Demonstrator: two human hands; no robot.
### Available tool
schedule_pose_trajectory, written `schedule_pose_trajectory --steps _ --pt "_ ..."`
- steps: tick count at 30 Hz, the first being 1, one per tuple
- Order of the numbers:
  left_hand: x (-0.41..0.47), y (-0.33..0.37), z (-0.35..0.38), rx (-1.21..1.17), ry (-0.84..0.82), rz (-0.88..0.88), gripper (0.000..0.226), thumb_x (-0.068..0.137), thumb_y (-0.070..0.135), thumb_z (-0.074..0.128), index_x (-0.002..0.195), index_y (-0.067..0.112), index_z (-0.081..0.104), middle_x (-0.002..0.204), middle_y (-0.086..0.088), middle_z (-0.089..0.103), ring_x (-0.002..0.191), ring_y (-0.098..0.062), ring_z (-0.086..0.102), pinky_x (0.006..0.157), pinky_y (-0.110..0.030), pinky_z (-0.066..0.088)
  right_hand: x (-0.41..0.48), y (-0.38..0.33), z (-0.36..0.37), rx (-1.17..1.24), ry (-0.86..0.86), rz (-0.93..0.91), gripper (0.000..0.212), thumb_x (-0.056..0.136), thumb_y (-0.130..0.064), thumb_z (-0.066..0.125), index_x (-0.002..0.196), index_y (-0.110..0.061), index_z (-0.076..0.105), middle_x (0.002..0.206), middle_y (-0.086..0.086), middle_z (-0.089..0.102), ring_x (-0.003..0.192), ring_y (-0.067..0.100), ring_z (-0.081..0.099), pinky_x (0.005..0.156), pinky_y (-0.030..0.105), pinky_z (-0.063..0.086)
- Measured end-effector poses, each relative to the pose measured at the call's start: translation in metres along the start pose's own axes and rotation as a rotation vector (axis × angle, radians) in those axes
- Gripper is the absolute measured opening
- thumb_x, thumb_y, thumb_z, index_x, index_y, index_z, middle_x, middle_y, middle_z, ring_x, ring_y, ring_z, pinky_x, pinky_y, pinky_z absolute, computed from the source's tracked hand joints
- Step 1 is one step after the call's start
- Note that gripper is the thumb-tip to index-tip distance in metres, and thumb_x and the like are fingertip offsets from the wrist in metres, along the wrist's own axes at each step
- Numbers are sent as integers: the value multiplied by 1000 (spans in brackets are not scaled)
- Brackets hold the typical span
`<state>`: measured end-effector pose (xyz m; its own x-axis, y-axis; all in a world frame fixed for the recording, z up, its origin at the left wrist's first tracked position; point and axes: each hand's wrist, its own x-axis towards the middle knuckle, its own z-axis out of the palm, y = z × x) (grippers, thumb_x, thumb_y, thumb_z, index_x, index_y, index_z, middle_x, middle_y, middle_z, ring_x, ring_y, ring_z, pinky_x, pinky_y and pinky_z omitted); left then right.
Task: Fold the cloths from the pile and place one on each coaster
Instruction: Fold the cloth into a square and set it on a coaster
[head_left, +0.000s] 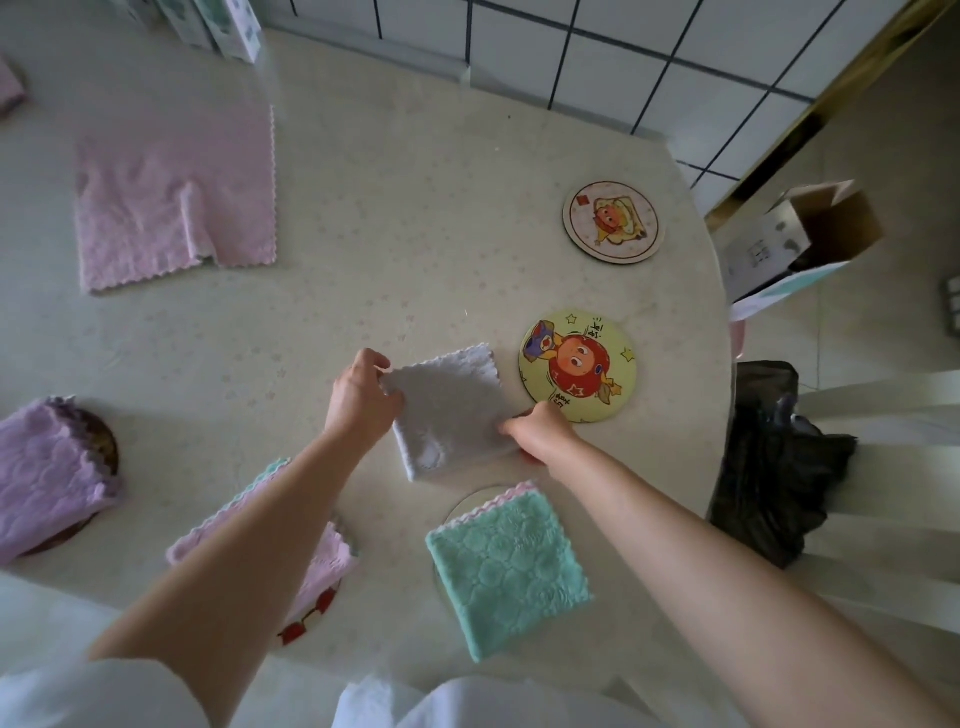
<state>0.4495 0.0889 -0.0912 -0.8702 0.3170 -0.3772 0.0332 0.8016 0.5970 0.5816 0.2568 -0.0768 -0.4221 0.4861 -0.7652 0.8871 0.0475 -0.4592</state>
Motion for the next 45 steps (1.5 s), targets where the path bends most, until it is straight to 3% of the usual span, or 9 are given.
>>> schedule_pose_trajectory --steps 3,5,13,17,24,29,34,40,45 --pt "0 5 -4 -255 -34 -192 40 77 5 66 115 12 55 100 -5 63 89 -23 60 75 -32 52 -2 2 -5 43 -58 -20 16 83 -19 62 93 -8 55 84 7 59 69 20 55 60 28 44" --pt "0 7 -6 -430 -65 -263 41 75 0 69 113 11 58 102 -10 63 93 -26 63 81 -39 56 -4 5 -13 75 -91 -64 16 85 -19 60 96 -10 54 86 5 59 70 18 56 62 30 48" --pt "-4 56 16 -827 -202 -285 40 73 -11 70 109 5 63 106 -16 67 98 -28 66 89 -38 54 15 18 -85 129 145 -279 32 82 -20 65 112 -15 55 101 -1 59 89 16 56 75 25 41" --pt "-1 93 43 -867 -241 -254 29 79 -10 64 103 7 64 100 -14 68 95 -27 66 87 -36 55 34 29 -119 216 246 -255 25 80 -18 67 104 -14 61 93 0 64 78 15 58 70 25 43" --pt "20 127 76 -686 -243 -245 18 86 3 63 104 6 65 98 -10 70 87 -25 70 79 -37 59 61 51 -146 400 263 -133 15 84 -13 65 99 -14 60 95 6 62 88 23 63 78 42 58" --pt "29 123 90 -434 -160 -197 12 81 8 67 92 12 67 91 -7 71 73 -22 69 71 -36 60 73 66 -143 306 270 -85 17 82 -18 68 96 -17 60 93 5 63 86 28 66 74 47 58" --pt "29 117 86 -305 -101 -123 15 79 16 71 93 15 67 86 2 70 72 -16 69 71 -31 57 67 64 -144 -44 356 -193 25 82 -22 64 104 -14 57 93 1 61 86 22 60 74 29 45" --pt "34 104 70 -284 -179 -87 22 80 17 73 99 16 63 86 2 70 69 -16 67 68 -33 58 55 45 -149 -516 396 -335 32 87 -19 55 119 -14 51 119 6 55 104 27 56 79 37 50" --pt "46 91 36 -156 -146 35 18 82 21 70 98 20 61 87 9 66 69 -6 59 50 -18 40 47 6 -142 -671 405 -447 35 89 -20 52 124 -14 49 121 6 53 109 27 52 83 40 50"
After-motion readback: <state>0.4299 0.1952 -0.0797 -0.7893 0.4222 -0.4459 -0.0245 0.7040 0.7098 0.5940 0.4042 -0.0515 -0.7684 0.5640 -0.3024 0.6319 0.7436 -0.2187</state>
